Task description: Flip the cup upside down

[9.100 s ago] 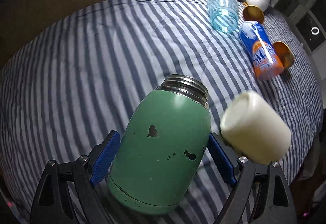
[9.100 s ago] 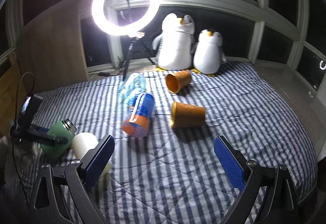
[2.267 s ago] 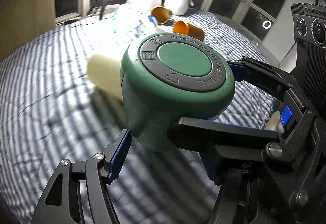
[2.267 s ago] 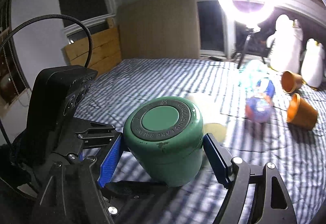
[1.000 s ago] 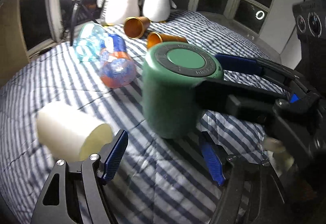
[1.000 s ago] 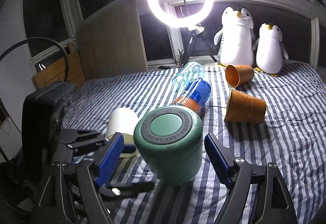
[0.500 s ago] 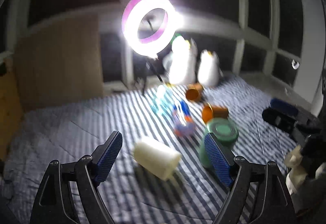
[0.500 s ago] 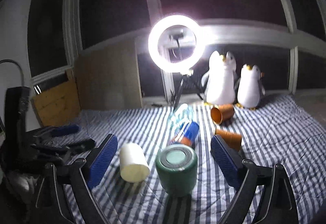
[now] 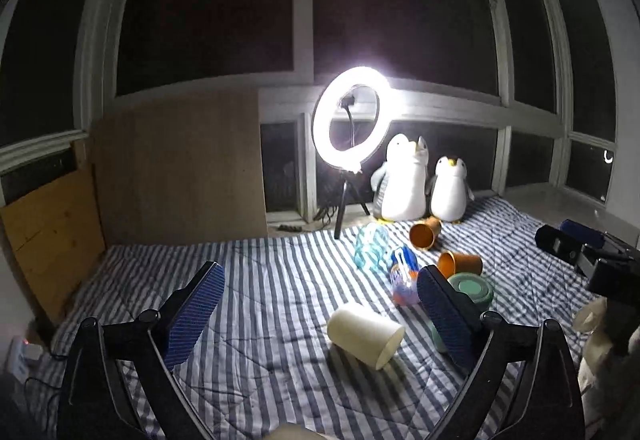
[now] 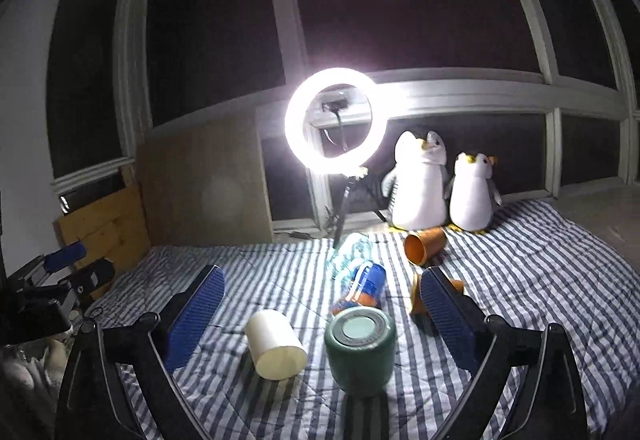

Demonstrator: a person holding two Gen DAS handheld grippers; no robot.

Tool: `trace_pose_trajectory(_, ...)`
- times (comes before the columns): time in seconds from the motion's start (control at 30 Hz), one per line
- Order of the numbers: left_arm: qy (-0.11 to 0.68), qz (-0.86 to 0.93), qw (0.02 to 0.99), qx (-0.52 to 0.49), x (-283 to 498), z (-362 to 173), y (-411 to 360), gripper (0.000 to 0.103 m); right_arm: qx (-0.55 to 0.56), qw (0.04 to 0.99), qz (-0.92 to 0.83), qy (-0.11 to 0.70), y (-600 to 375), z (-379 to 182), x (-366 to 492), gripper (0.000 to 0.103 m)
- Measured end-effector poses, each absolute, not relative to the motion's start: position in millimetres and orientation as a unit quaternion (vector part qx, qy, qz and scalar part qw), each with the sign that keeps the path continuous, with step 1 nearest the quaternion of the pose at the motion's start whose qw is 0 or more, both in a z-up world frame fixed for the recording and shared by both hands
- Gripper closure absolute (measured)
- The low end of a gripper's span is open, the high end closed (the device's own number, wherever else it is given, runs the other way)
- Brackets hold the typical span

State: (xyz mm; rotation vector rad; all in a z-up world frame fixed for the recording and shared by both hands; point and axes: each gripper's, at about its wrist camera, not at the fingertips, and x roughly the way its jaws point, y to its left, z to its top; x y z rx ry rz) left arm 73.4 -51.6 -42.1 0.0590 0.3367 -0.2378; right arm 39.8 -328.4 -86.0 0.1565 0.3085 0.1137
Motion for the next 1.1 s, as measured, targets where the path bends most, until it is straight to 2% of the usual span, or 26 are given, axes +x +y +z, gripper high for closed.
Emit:
trace_pose_trajectory(0.33, 0.178, -0.108, 0.978, 0.03, 75, -56, -64, 0.003, 0.075, 0.981, -0.001, 0.182, -340, -109, 44, 0.006)
trace_pose_trajectory(0.7, 0.164, -0.113, 0.979, 0.034, 64, -49, -70, 0.001, 0.056, 0.988, -0.028, 0.144, -330, -90, 31, 0.006)
trace_pose_trajectory(1.1, 0.167, -0.111, 0.979, 0.03, 62, -49, -64, 0.001, 0.049, 0.988, -0.025, 0.144, -324, -90, 29, 0.006)
